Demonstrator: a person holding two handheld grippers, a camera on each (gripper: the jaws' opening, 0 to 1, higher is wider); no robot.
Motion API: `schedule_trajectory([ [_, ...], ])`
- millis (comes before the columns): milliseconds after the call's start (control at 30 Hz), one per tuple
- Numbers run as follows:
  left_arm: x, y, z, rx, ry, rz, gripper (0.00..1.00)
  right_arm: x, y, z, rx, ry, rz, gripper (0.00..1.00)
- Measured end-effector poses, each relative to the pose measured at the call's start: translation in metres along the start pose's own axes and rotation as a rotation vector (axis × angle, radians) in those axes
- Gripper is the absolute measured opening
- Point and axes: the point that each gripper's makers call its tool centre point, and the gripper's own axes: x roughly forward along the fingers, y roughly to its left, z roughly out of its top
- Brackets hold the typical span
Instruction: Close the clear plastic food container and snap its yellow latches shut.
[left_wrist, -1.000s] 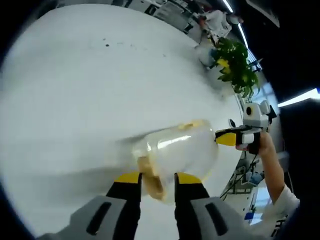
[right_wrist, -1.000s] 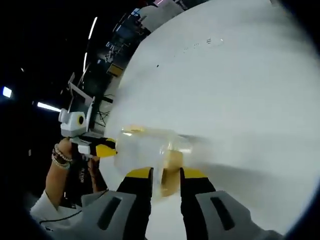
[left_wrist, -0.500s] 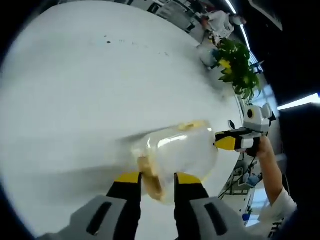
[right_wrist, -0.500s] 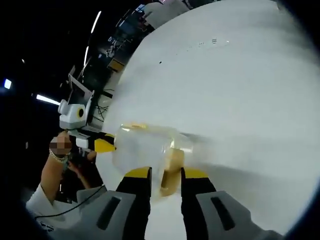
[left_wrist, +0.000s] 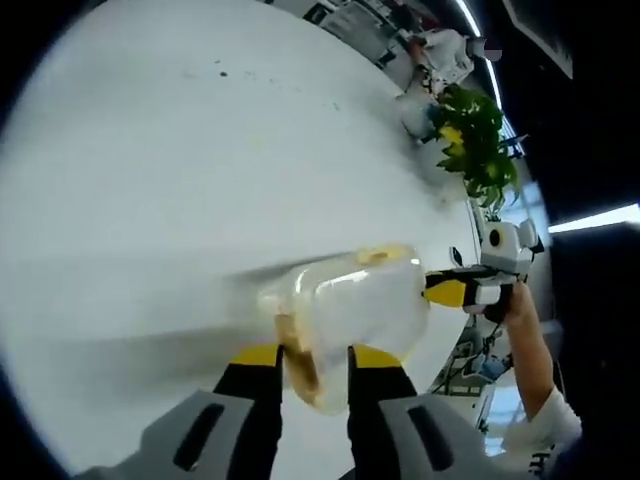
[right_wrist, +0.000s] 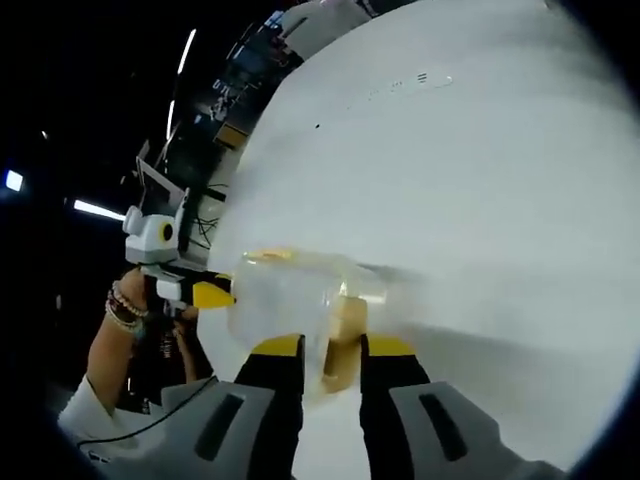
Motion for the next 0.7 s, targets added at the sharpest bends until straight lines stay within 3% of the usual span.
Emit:
schedule_trajectory([
  [133, 0.0, 0.0, 0.0, 0.014, 0.003, 0.005, 0.18, 0.004, 0.0, 0.008, 0.101, -0.012, 0.064, 0.15],
  [367, 0.002, -0.001, -0.003, 0.033, 0.002, 0.01, 0.19, 0.006, -0.002, 0.017, 0.05, -0.005, 0.048, 0.16],
  [433, 0.002, -0.002, -0.004, 0.045, -0.017, 0.012, 0.19, 0.006, -0.002, 0.019, -0.025, -0.004, 0.042, 0.17],
  [500, 0.002, -0.002, -0.003, 0.053, -0.056, 0.003, 0.2, 0.006, 0.0, 0.015, -0.022, -0.01, 0.048, 0.18],
  [567, 0.002, -0.004, -0.002, 0.12, -0.1, -0.018, 0.2, 0.006, 0.001, 0.014, -0.05, -0.033, 0.064, 0.19],
  [700, -0.001, -0.003, -0.004, 0.103, -0.12, -0.035, 0.19, 0.005, 0.001, 0.01, -0.018, -0.037, 0.094, 0.18],
])
